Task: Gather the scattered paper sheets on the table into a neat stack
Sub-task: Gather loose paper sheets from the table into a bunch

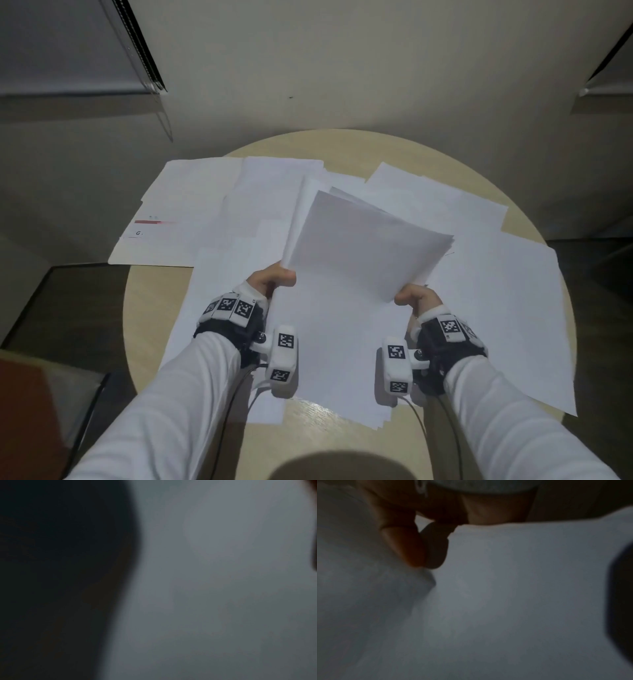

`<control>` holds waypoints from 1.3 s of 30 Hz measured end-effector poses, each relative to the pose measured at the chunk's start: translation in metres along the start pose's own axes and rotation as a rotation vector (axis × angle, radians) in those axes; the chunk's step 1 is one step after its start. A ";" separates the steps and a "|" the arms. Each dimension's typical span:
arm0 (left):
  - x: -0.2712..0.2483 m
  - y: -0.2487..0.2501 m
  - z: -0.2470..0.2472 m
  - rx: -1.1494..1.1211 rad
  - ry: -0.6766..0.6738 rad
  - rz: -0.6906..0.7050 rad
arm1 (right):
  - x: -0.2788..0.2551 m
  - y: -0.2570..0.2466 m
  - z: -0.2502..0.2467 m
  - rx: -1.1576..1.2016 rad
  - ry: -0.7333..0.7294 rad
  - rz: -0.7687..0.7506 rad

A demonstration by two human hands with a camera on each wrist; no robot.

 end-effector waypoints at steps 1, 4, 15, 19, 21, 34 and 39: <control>-0.002 -0.002 0.000 -0.048 0.015 0.050 | 0.000 0.002 0.002 0.007 -0.013 -0.020; -0.001 0.001 -0.001 -0.139 -0.124 0.268 | 0.001 -0.006 0.006 -0.073 -0.054 -0.092; 0.027 -0.032 -0.059 0.282 0.514 0.004 | 0.027 -0.032 -0.034 -0.713 0.377 -0.151; 0.014 -0.039 -0.075 0.630 0.760 -0.052 | 0.032 -0.034 -0.034 -0.839 0.376 -0.131; 0.010 -0.044 -0.077 0.701 0.753 -0.147 | 0.029 -0.032 -0.032 -0.832 0.394 -0.135; 0.015 -0.037 -0.069 0.845 0.559 -0.277 | 0.020 -0.011 -0.009 -0.580 0.243 -0.109; 0.018 -0.030 -0.053 0.630 0.511 -0.014 | 0.016 -0.010 -0.008 -0.560 0.177 -0.122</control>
Point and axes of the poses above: each hand's wrist, its own x-axis towards the middle knuckle, its own z-axis out of the palm, y = z × x, the point moved 7 cm from there along x, towards the middle knuckle, and after that the axes turned 1 degree about z, right-handed, at the moved point
